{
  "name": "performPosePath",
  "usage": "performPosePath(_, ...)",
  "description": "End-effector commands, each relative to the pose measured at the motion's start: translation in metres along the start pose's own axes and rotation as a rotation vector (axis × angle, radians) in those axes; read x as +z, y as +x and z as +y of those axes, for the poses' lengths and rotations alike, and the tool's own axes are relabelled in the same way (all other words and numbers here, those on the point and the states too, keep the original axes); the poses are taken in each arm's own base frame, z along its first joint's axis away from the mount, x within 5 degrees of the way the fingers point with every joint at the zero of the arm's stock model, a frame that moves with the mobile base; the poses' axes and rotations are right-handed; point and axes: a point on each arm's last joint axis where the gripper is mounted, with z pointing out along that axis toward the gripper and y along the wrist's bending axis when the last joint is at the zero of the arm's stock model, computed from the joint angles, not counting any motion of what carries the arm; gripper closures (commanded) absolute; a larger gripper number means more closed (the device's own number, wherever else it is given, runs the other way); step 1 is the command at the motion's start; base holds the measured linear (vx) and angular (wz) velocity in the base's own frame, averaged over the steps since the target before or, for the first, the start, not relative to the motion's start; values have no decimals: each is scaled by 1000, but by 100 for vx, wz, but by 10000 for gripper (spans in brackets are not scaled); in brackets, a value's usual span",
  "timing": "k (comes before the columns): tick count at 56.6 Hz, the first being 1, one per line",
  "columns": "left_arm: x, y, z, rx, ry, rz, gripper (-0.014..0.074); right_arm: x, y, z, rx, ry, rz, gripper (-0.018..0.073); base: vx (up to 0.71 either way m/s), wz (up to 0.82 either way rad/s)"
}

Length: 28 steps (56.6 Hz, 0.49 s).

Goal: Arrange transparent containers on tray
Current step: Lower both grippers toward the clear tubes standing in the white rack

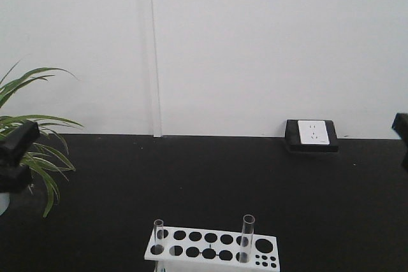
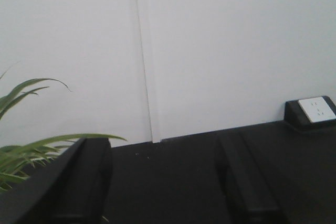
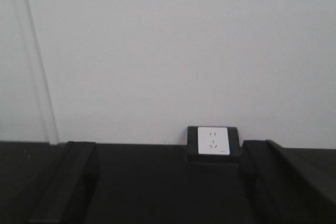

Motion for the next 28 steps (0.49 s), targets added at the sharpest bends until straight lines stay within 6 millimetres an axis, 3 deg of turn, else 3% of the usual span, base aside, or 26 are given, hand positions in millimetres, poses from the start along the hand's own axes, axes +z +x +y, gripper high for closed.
performPosePath(1, -7, 0, -6, 3, 43, -101, 52, -3, -1, 10, -86, -54, -89, 1, 0, 0)
performPosePath(12, -25, 60, -32, 57, 218, -63, 52, -10, 47, 31, -128, -179, -44, 11, 0, 0)
performPosePath(18, -32, 84, -46, 51, 339, -74, 52, -16, 66, 37, -139, -222, -35, 11, 0, 0)
performPosePath(28, -15, 108, -53, -20, 400, -37, 52, -18, 73, 39, -140, -234, -41, 11, 0, 0)
